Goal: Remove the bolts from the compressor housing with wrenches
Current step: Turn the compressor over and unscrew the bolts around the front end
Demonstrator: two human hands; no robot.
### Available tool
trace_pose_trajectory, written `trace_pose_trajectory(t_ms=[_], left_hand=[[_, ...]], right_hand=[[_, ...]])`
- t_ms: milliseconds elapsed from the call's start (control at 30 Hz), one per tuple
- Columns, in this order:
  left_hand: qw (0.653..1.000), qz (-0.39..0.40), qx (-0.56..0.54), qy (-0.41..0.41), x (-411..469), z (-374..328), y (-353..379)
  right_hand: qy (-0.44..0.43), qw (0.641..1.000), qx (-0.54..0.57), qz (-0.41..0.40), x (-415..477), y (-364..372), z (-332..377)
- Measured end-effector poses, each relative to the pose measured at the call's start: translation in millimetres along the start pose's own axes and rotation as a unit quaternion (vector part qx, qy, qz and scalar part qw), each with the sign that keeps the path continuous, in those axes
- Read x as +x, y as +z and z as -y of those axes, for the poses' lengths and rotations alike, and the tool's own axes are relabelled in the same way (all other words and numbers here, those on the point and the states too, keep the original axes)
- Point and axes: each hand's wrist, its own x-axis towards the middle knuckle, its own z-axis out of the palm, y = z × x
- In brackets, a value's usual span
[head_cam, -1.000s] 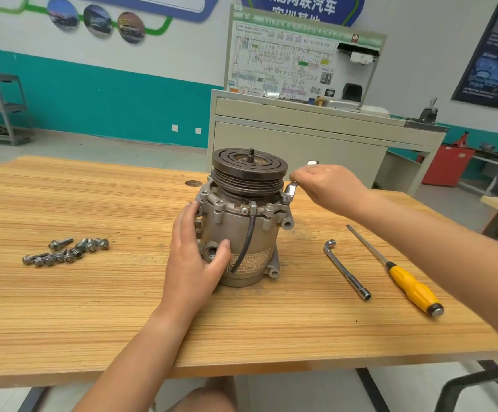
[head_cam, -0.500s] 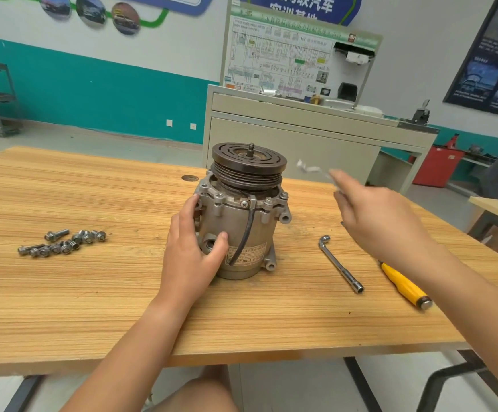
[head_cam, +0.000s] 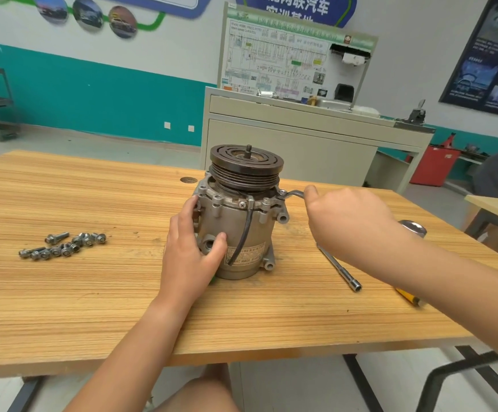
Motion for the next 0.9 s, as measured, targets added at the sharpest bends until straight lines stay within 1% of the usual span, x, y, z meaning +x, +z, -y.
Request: trace_pose_trajectory(t_ms=[133,233,300,367,433,500,533,600,633,667,700,733,767,800,833,867,900], left_hand=[[1.000,0.005,-0.007,-0.007,0.1,-1.5,-0.1],[1.000,0.005,-0.006,-0.008,-0.1,-1.3,-0.9],[1.000,0.001,-0.004,-0.005,0.1,-1.0,-1.0],[1.000,-0.001,-0.002,-0.003,0.2,0.1,-0.5],[1.000,0.000,-0.004,-0.002,-0.1,2.1,-0.8],[1.000,0.000,-0.009,-0.005,0.0,3.4,-1.6],[1.000,-0.001,-0.009,-0.006,-0.1,3.7,-1.8],[1.000,0.000,-0.008,-0.005,-0.3,3.5,-1.9],[1.000,0.001,-0.008,-0.004,-0.4,3.3,-2.0],[1.000,0.001,-0.009,-0.003,-0.6,3.1,-2.0],[1.000,0.001,-0.008,-0.004,-0.9,2.9,-2.0],[1.000,0.001,-0.008,-0.005,-1.0,2.7,-1.6],[1.000,0.001,-0.008,-0.008,-0.9,2.5,-1.5],[1.000,0.001,-0.009,-0.009,-0.7,2.3,-1.0],[1.000,0.000,-0.010,-0.010,-0.8,2.4,-0.7],[1.000,-0.002,-0.010,-0.009,-0.7,2.6,-0.5],[1.000,-0.002,-0.009,-0.008,-0.5,2.8,-0.2]], right_hand=[[-0.051,0.998,0.030,-0.037,10.1,11.5,-25.9],[-0.088,0.995,0.014,-0.055,31.1,24.8,-48.7],[-0.095,0.992,0.011,-0.079,48.4,39.7,-53.6],[-0.097,0.988,0.041,-0.110,64.5,56.4,-50.5],[-0.107,0.973,0.101,-0.175,76.5,67.7,-38.4],[-0.120,0.938,0.193,-0.261,84.4,71.7,-21.8],[-0.122,0.924,0.225,-0.285,87.5,71.2,-13.7],[-0.125,0.914,0.261,-0.284,91.1,69.3,-2.9],[-0.116,0.915,0.269,-0.276,91.5,69.7,-1.7],[-0.088,0.917,0.282,-0.270,90.2,70.9,-3.6],[-0.040,0.915,0.306,-0.261,87.7,72.7,-8.7],[0.021,0.900,0.354,-0.255,82.7,72.5,-15.5],[0.075,0.873,0.413,-0.250,75.4,69.5,-22.5],[0.109,0.842,0.463,-0.254,66.4,65.8,-28.8],[0.120,0.825,0.483,-0.270,56.0,61.3,-33.1],[0.112,0.829,0.473,-0.277,44.7,56.6,-35.9],[0.091,0.850,0.442,-0.270,33.4,52.3,-37.8]])
